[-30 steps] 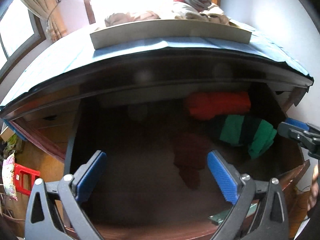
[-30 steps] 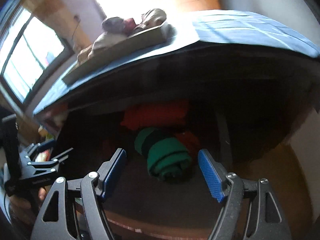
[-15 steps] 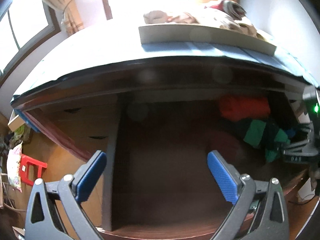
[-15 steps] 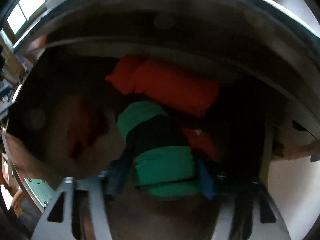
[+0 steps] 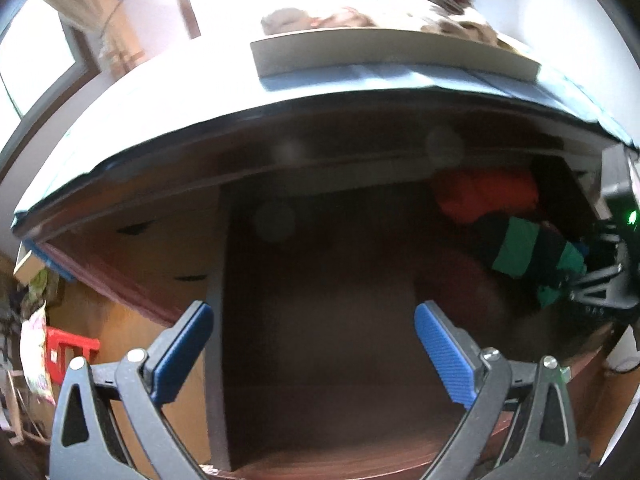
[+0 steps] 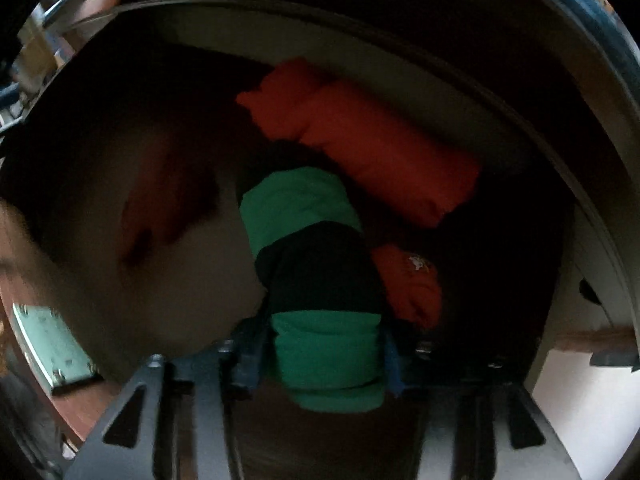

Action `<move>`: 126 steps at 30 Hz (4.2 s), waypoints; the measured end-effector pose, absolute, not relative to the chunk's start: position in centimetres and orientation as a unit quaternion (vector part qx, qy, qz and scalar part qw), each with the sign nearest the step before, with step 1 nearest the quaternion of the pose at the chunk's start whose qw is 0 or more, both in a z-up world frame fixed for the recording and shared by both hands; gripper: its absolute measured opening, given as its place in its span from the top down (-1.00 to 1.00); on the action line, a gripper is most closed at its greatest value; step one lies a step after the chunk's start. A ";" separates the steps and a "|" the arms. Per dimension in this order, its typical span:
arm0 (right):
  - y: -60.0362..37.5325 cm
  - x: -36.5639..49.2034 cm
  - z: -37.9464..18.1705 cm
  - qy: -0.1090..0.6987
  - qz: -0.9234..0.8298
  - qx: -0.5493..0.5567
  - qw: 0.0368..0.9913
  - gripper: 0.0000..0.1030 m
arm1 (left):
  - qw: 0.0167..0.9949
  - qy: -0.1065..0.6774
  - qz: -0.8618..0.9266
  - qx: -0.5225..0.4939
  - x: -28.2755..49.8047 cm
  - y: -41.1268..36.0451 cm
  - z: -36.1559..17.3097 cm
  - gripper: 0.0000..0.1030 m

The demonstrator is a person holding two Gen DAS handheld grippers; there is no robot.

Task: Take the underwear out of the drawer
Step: 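Grasp the dark red garment with the left tool while the right tool grasps the green-black sock, then lift both held items out of the drawer and carry them over the tray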

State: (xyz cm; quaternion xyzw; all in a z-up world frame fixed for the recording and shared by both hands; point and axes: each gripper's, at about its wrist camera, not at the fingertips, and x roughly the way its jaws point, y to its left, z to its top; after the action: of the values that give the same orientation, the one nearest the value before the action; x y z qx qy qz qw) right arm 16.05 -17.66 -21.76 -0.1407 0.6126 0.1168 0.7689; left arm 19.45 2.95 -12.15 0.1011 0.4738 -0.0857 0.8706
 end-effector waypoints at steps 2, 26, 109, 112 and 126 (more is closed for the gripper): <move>-18.5 15.4 -20.9 0.602 0.115 -0.107 0.783 0.34 | 0.864 0.479 -0.107 0.108 19.8 2.1 -12.1 -0.99; -29.4 5.3 -14.2 0.391 0.122 0.275 0.870 0.36 | 0.748 0.582 -0.191 0.254 25.0 -9.4 -20.0 -0.61; -14.9 21.0 -2.6 0.292 0.232 0.302 0.877 0.35 | 0.932 0.334 -0.134 0.030 28.2 2.6 3.2 0.35; -14.8 22.3 -2.6 0.291 0.214 0.294 0.885 0.35 | 0.935 0.332 -0.122 0.036 29.5 2.0 3.1 0.35; -13.1 27.9 -4.2 0.306 0.113 0.222 0.919 0.35 | 0.939 0.333 -0.063 0.055 34.9 1.0 1.4 0.35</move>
State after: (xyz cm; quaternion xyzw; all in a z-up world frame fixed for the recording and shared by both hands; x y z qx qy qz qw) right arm 27.86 -13.06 -4.24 0.2222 0.3060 0.1133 0.9188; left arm 34.86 0.96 1.37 0.0549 0.3330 -0.0628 0.9392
